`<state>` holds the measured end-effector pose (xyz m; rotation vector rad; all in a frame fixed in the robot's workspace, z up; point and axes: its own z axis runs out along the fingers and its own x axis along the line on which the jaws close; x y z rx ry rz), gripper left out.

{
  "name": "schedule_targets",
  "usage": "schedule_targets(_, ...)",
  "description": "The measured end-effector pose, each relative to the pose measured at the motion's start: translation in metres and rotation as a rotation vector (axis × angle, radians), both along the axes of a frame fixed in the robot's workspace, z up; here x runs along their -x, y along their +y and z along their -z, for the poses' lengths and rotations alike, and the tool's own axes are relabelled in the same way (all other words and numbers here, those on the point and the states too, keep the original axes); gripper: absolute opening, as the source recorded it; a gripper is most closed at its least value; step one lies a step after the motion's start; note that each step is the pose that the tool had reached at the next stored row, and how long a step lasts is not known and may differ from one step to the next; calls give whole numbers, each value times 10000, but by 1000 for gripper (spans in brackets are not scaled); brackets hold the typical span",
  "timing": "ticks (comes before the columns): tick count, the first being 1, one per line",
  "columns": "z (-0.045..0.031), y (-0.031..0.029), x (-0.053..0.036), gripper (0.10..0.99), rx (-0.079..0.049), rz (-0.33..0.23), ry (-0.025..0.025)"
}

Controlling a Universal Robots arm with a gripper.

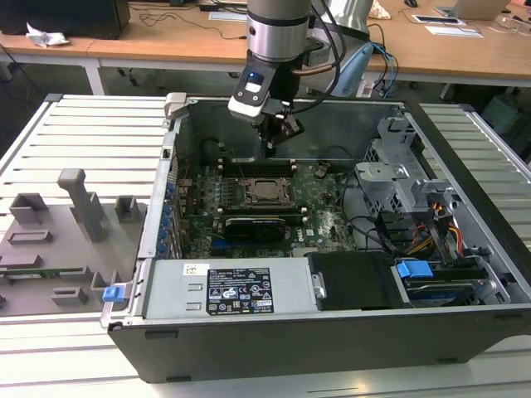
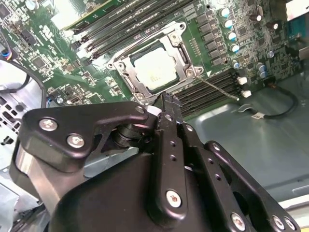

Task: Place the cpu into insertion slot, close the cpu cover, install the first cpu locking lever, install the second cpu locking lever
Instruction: 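Install the first cpu locking lever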

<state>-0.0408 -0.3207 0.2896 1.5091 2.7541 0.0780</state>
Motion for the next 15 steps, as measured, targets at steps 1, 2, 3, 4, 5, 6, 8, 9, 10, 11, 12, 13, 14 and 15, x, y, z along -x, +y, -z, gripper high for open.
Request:
schedule_targets(1,0,0,0,110,0,-90,1)
schedule_targets(2,0,0,0,110,1,-164,0)
schedule_targets(3,0,0,0,110,0,-316,0)
schedule_targets(4,0,0,0,110,0,-421,0)
schedule_targets(5,0,0,0,110,0,-545,0)
schedule_targets(6,0,0,0,110,0,-644,0)
schedule_targets(8,0,0,0,110,1,-846,0)
schedule_targets(9,0,0,0,110,0,-923,0)
schedule_targets(10,0,0,0,110,0,-1002,0)
schedule_targets(11,0,0,0,110,0,-1151,0)
schedule_targets(12,0,0,0,110,0,-1237,0)
schedule_targets(13,0,0,0,110,1,-1302,1)
schedule_targets(14,0,0,0,110,1,-1421,0)
schedule_targets(15,0,0,0,110,0,-1505,0)
